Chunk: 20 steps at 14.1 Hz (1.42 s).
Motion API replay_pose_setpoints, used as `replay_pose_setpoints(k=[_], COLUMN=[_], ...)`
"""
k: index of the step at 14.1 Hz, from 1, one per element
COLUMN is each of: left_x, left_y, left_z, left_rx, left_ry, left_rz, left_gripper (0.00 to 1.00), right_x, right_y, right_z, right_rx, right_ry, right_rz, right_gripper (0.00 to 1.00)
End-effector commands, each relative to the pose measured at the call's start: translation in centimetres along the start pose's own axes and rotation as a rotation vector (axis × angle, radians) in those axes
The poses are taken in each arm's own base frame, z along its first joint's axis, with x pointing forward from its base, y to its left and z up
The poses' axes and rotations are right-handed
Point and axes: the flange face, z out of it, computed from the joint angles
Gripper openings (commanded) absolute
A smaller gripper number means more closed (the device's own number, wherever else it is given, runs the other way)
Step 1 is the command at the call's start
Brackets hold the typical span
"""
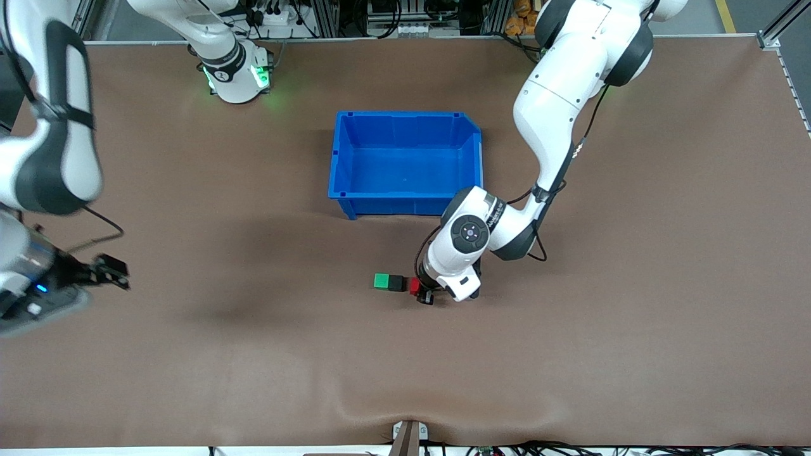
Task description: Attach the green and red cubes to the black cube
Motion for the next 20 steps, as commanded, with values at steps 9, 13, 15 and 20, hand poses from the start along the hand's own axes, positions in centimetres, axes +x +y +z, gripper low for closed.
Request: replay_pose_setpoints(k=[9,13,15,20], left_x=[-3.0,-2.8,-2.7,-1.8], left_y=[-2.1,-2.2,-2.4,-1.8], left_z=[2.1,2.1,2.0,0.6], left_rx=[0.033,0.055,0.085,0.101], left_ry=[-0.001,0.012,0.014,0.042], left_rz=[-0.027,-0.029,-0.046,-0.11], left_gripper=[0.0,0.0,0.0,0.0], right_x=[-10.6,-10.5,-10.5,-10.3], right_y=[-4.5,-4.7,-4.7,-5.7], right_z=[-11.7,-13.8,-14.6,-15.4], right_rx=[0.097,0.085,0.083,0.109], right_ry=[-0.139,-0.139,-0.123,-0.157], right_rz=[0.457,0.461,0.453,0.445], right_gripper=[1.0,1.0,1.0,1.0])
